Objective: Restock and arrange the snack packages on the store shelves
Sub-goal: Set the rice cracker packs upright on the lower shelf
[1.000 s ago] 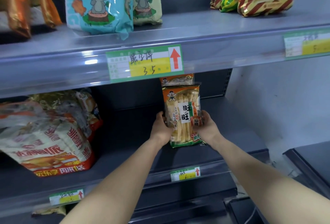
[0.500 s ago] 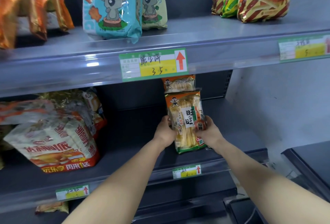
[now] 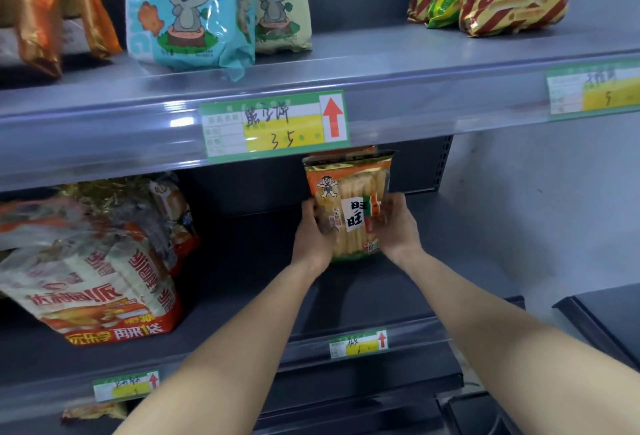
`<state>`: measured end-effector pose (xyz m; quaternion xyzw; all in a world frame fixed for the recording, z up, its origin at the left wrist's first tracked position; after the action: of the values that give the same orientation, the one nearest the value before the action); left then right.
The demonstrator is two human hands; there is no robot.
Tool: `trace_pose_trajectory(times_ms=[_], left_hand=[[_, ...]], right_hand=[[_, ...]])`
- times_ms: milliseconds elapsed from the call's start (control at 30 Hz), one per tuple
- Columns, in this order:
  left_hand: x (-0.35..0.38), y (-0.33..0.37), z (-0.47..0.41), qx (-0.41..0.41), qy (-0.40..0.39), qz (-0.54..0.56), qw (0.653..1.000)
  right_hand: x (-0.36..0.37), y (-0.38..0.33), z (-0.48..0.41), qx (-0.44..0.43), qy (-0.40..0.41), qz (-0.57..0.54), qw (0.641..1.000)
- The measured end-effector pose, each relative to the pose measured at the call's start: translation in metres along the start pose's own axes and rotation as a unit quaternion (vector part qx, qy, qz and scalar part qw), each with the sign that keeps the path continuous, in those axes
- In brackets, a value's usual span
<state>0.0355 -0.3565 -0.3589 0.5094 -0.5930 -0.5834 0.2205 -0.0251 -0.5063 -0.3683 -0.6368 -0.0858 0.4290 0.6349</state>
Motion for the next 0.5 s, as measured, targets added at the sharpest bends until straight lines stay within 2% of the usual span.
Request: trace_pose_trajectory(times_ms=[100, 233, 400, 500], left_hand=[[-0.001, -0.01, -0.001, -0.017, -0.004, -0.015, 1.0], [-0.001, -0.018, -0.002, -0.027, -0.003, -0.018, 0.999], [-0.001, -0.011, -0.011, 0.006, 0.037, -0.014, 0.999], [0.002, -0.012, -0.012, -0.007, 0.033, -0.007, 0.999]], right_hand=[[0.006, 0.011, -0.004, 0.02, -0.022, 0.019, 0.999], [0.012, 0.029, -0.006, 0.059, -0.055, -0.044, 0.996], [0.006, 0.019, -0.008, 0.031, -0.008, -0.055, 0.998], [0.009, 0.018, -0.007, 0.025, -0.024, -0.043, 0.998]])
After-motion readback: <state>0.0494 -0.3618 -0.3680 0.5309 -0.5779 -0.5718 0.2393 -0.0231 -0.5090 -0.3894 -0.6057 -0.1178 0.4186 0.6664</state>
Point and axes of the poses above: each hand's wrist, its own z-axis away from the middle knuckle, its own x-axis out of the palm, y = z × x, the point moved 5 cm from there along -z, towards the middle knuckle, and after that the axes turned 14 degrees about x, right-handed, at the moved point
